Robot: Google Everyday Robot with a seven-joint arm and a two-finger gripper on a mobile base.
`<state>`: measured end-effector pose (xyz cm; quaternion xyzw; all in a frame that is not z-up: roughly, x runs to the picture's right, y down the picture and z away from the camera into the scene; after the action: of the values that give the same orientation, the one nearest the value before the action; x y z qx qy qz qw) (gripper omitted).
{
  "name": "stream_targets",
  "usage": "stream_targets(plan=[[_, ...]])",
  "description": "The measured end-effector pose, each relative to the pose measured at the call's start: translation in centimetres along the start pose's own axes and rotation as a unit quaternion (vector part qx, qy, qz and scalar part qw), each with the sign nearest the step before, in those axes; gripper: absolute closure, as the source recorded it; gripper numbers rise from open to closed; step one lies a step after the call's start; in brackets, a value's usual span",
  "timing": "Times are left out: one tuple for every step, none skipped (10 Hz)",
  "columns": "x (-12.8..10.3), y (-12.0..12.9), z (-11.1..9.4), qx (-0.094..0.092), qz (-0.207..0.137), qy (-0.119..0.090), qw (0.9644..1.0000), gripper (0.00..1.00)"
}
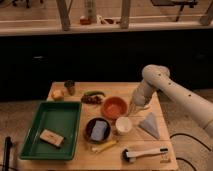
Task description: Place fork in paper cup
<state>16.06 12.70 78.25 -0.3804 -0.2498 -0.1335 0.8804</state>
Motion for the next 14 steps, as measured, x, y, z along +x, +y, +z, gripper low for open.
stream_targets(plan=[[0.2, -0.5, -0.2, -0.007, -0.010, -0.001, 0.9999, 1.00], [0.2, -1.1, -0.4, -0.014, -0.021, -0.003, 0.9997, 1.00], [0.3, -1.9, -0.6, -0.021, -0.033, -0.006, 0.9992, 1.00], [0.1, -2.5, -0.6, -0.025, -0.043, -0.010, 0.9987, 1.00], [-0.4, -3.1, -0.6, -0.027, -0.051, -0.012, 0.9983, 1.00], [-1.3, -3.9, -0.4, -0.032, -0.065, -0.015, 0.9973, 1.00], [-2.1, -4.4, -0.3, -0.034, -0.076, -0.019, 0.9964, 1.00], [-2.7, -4.6, -0.3, -0.037, -0.086, -0.022, 0.9954, 1.00], [-3.3, -4.6, -0.3, -0.039, -0.095, -0.025, 0.9944, 1.00], [-4.2, -4.6, -0.2, -0.044, -0.109, -0.030, 0.9926, 1.00], [-4.8, -4.4, -0.1, -0.049, -0.120, -0.032, 0.9911, 1.00], [-5.4, -4.0, 0.0, -0.054, -0.129, -0.034, 0.9895, 1.00], [-5.9, -3.3, 0.0, -0.060, -0.138, -0.036, 0.9880, 1.00], [-6.5, -2.8, 0.0, -0.064, -0.146, -0.037, 0.9866, 1.00]])
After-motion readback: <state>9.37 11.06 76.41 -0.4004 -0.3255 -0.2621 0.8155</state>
